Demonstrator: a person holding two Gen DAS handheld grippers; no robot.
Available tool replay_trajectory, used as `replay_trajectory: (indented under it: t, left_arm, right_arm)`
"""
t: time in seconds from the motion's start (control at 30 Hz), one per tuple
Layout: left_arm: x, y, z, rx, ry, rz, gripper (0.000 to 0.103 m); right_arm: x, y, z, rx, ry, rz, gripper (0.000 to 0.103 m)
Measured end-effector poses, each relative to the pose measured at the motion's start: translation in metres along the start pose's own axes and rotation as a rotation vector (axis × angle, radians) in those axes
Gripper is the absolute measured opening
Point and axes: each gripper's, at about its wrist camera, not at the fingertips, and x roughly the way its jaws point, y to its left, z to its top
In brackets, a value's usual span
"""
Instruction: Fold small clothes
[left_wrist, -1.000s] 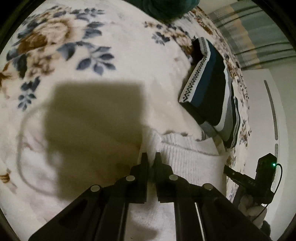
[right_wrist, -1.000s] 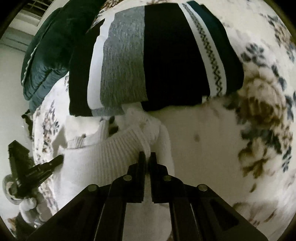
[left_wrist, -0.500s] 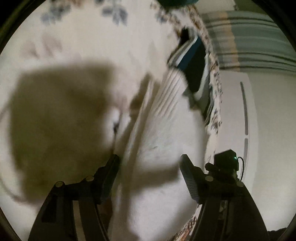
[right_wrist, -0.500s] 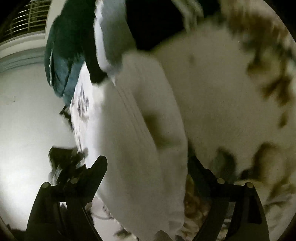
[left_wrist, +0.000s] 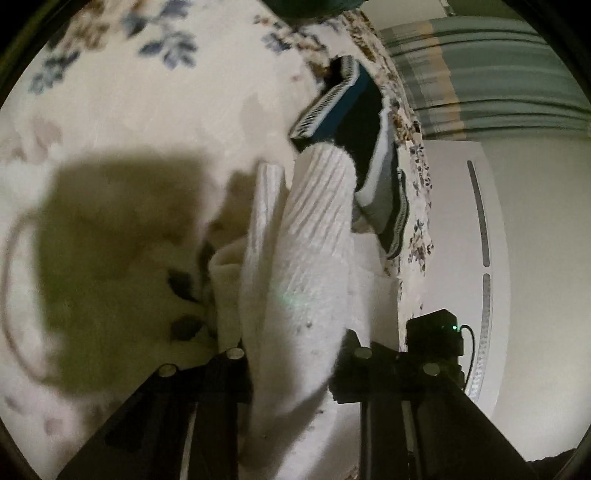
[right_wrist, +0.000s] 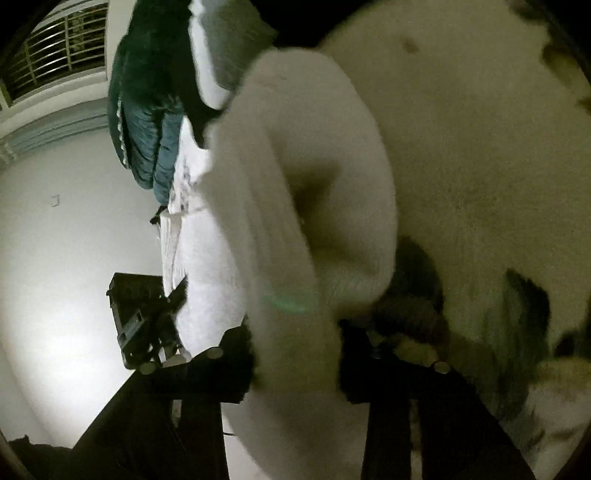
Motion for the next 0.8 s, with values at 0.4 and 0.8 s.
replay_trajectory:
  t: [0.4,0.8]
  left_arm:
    - [-0.038,-0.115,0.048,0.173,-0.108,-0.071,0.019]
    - [0.072,-0.176,0.213,0.316,-0.115,0.135,0.022]
  right_arm:
    - [-0.107,0.108,0.012,-0.185,-0.182,-0.023,0.033]
    - [-0.147,0.158,0.188,-0.212,-0.306,-0.127,0.033]
